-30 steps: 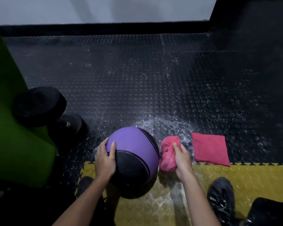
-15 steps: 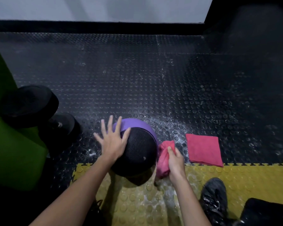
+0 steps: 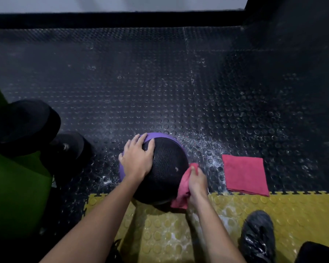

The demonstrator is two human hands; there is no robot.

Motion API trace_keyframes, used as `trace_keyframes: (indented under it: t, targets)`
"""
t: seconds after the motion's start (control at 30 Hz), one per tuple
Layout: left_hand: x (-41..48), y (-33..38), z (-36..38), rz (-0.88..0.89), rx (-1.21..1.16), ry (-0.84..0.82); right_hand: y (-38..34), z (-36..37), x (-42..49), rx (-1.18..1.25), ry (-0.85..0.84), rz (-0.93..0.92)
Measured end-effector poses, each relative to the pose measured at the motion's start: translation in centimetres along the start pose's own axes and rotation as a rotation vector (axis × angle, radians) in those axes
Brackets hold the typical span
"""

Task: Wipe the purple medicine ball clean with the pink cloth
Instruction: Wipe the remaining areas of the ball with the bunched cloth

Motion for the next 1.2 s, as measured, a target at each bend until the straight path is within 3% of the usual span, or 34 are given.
trace_keyframes:
  t: [0.2, 0.33, 0.53, 0.63, 0.73, 0.87, 0.93, 1.0, 1.1, 1.2]
  targets:
    - [-1.6, -1.5, -0.5, 0.045, -0.002, 0.044, -4.6, 1.3, -4.3, -0.083, 0.151, -0.502]
    - [-5.4, -3.3, -1.0, 0.076, -0.075, 0.143, -5.4, 0.6, -2.5, -0.108, 0.005, -0.446]
    - [-11.3, -8.2, -1.6, 0.26, -0.105, 0.193, -6.4, -2.3, -2.1, 0.012, -0.073, -0.403]
    - [-11.6, -7.9, -3.2, 0.114, -0.172, 0.268, -6.0, -3.9, -2.6, 0.004, -0.179, -0.406]
    - [-10.2, -7.8, -4.6, -0.182, -0.251, 0.254, -4.6, -4.9, -2.3, -0.073, -0.195, -0.368]
    - [-8.0, -11.5, -3.5, -0.567, -0.182, 0.04, -3.8, -4.2, -3.4, -0.045, -0.29, -0.334]
    - [-8.3, -12.7, -1.2, -0.59, -0.218, -0.158, -2.7, -2.8, -4.5, -0.062, -0.352, -0.291]
    - [-9.2, -12.8, 0.5, -0.553, -0.311, -0.25, -0.7, -0.7, -5.1, -0.121, -0.41, -0.246]
    - [-10.1, -12.5, 0.2, -0.521, -0.281, -0.205, 0.7, 0.4, -5.6, -0.25, -0.373, -0.212]
    - [-9.7, -12.0, 0.2, -0.498, -0.2, -0.202, -2.2, 1.1, -7.0, -0.448, -0.338, -0.431]
Point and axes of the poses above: each hand's wrist, its own x-axis towards the middle knuckle, its own z-axis out of the palm, y = z × x, the point moved 7 cm from there along x, towards the middle knuckle, and after that the axes turned 5 degrees about -z, right-handed, at the moved point
